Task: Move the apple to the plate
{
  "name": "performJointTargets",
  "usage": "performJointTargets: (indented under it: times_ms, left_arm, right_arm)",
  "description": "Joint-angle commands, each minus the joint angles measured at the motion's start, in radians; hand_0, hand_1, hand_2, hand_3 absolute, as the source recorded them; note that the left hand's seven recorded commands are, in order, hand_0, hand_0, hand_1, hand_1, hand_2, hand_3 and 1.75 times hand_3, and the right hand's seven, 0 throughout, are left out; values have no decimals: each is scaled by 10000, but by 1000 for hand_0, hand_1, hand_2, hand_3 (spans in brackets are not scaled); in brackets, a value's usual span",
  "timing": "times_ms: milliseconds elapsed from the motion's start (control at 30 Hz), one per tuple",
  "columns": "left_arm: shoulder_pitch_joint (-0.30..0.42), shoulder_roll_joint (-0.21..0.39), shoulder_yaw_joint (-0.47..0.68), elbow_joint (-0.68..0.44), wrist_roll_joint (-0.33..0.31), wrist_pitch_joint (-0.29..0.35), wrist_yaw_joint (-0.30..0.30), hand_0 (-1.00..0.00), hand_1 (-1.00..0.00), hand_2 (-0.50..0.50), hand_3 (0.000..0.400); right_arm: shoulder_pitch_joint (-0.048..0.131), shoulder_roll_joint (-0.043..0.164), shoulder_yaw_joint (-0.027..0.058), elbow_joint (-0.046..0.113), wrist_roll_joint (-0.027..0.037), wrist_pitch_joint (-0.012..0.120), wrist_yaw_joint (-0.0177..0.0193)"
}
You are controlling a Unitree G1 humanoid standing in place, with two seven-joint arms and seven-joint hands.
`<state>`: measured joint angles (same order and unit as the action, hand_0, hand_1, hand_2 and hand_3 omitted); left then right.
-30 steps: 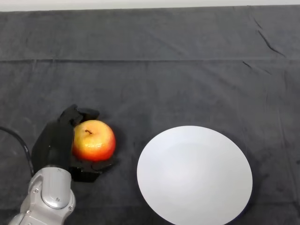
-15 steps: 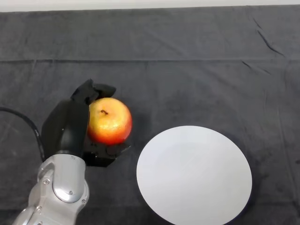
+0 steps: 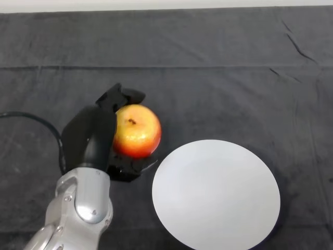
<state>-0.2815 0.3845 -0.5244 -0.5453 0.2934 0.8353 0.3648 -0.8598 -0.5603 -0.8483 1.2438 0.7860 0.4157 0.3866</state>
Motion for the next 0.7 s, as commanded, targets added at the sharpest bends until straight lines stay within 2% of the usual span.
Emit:
performJointTargets:
  times_ms: [33, 700]
  left_arm:
    - [-424, -119, -197, 224, 209, -9, -50, -1000, -1000, 0, 400]
    - [-1776, -869, -1807, 2021, -875, -557, 91, -1000, -1000, 0, 400]
  right_arm:
    - [333, -101, -117, -323, 311, 18, -21]
    - [328, -105, -119, -309, 306, 14, -12]
